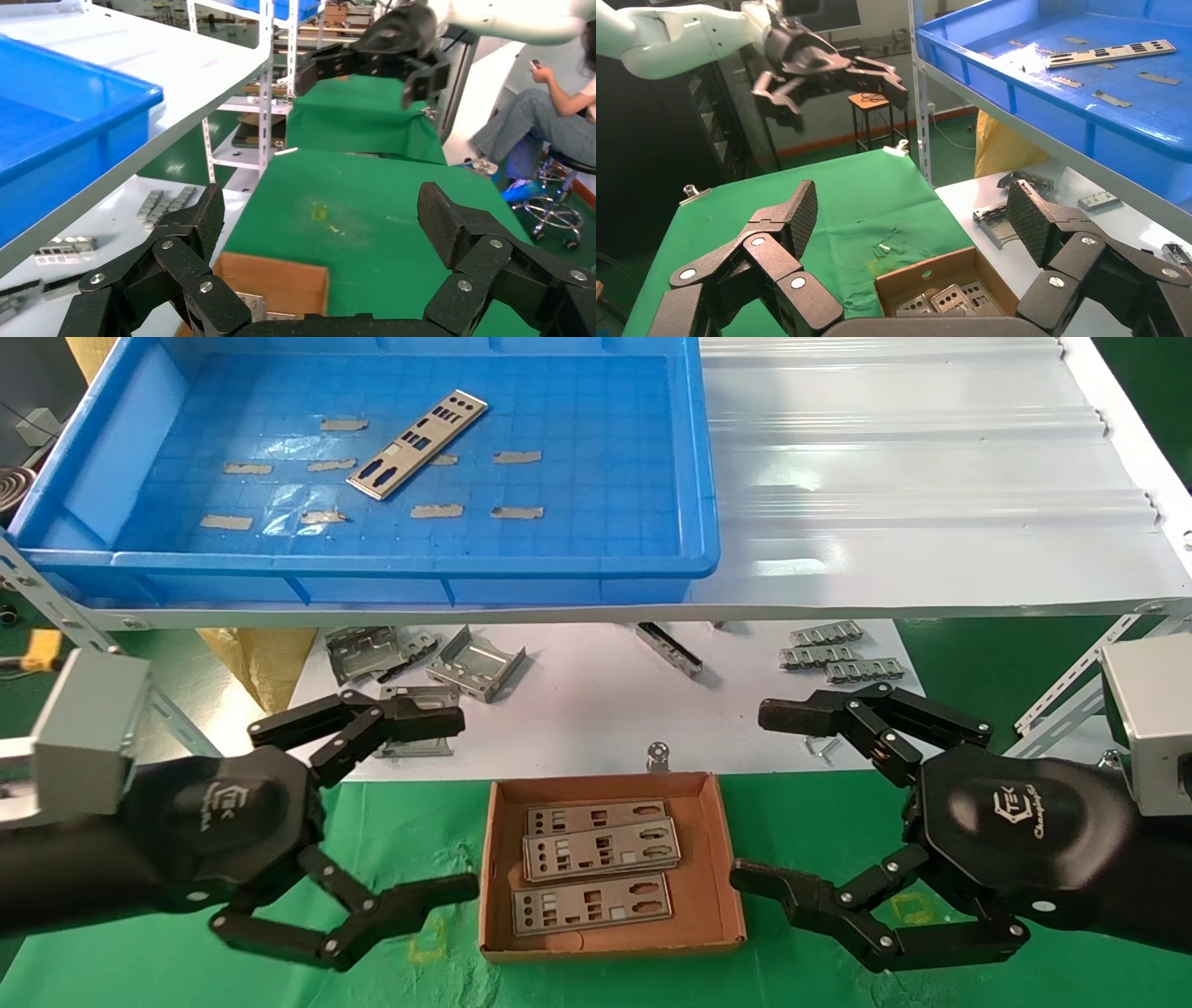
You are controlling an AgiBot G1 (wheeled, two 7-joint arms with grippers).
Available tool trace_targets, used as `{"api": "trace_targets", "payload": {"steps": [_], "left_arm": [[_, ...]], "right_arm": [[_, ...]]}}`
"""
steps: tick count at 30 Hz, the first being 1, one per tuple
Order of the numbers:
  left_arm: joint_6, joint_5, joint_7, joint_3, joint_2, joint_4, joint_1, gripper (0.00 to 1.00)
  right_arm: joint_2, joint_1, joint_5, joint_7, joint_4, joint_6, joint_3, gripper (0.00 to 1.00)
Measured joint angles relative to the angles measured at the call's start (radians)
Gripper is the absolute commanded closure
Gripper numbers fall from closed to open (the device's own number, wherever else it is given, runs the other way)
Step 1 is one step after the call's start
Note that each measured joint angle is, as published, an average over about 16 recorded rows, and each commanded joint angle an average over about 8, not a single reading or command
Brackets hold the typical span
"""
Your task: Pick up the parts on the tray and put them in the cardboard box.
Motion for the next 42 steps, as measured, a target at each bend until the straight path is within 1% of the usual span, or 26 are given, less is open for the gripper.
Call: {"api": "trace_targets", "payload": {"steps": [8,15,42], "left_arm": [[-0.014,-0.028,-0.085,-0.053,-0.071,-0.141,0.051,0.0],[-0.021,-0.041,-0.122,-0.078,-0.104,-0.207,0.075,0.0],[-0.02,-0.038,-0.119,-0.073,-0.098,-0.193,0.07,0.0]], "right_arm": [[0.0,0.0,0.0,0.0,0.0,0.0,0.0,0.0],[0.0,0.0,0.0,0.0,0.0,0.0,0.0,0.0],[0.0,0.0,0.0,0.0,0.0,0.0,0.0,0.0]]}}
